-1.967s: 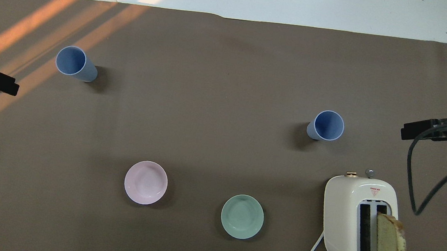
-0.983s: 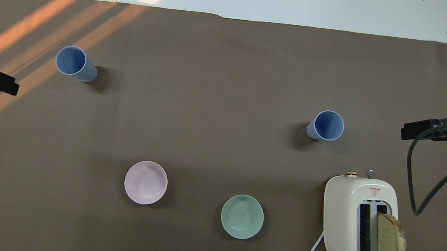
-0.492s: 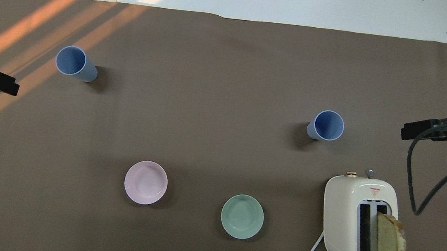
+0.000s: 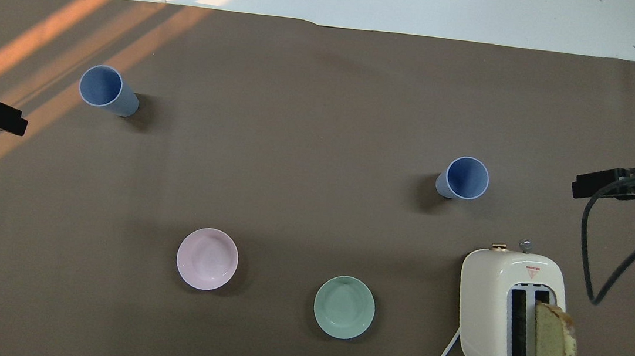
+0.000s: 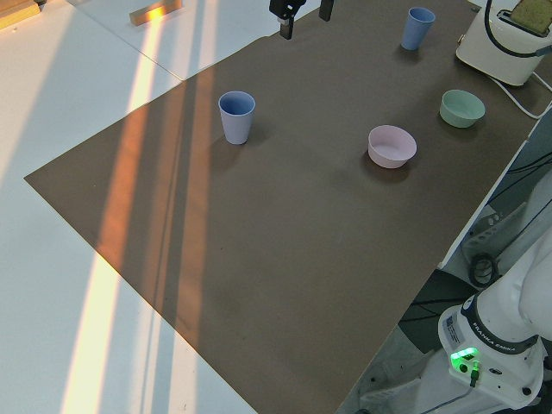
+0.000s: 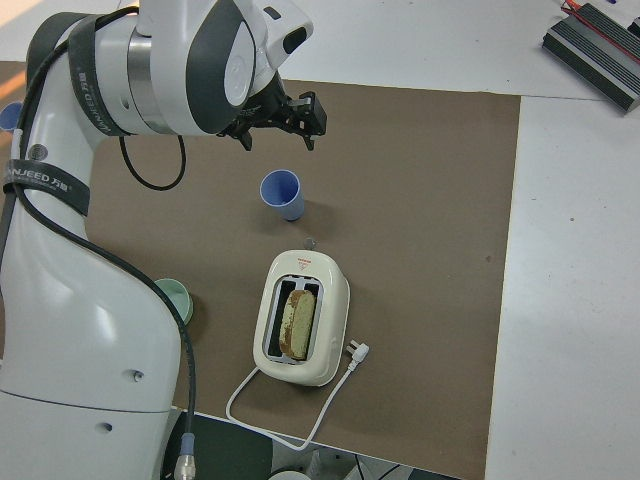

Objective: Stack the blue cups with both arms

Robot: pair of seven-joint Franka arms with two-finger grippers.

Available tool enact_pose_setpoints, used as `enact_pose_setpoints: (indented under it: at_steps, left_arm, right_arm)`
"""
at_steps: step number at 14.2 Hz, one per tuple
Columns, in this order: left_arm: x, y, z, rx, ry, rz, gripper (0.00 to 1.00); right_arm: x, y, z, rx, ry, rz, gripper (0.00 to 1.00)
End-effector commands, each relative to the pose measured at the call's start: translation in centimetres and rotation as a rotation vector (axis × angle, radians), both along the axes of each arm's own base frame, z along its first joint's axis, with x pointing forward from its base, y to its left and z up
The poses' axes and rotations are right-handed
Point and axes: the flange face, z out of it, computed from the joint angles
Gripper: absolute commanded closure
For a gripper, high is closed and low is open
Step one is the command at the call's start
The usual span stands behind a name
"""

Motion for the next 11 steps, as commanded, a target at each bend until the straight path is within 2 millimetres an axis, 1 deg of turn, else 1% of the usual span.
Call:
enact_pose_setpoints:
  at_steps: [1, 11]
  left_arm:
    - [-0.69, 0.11, 0.11, -0.011, -0.001, -0.002, 0.0]
    - [-0.77, 0.2, -0.07, -0.011, 0.002, -0.003, 0.0]
  right_arm:
    - [-0.07, -0.36, 0.08, -0.007, 0.001, -0.02, 0.0]
    - [-0.07, -0.3, 0.01, -0.009, 0.002, -0.017, 0.0]
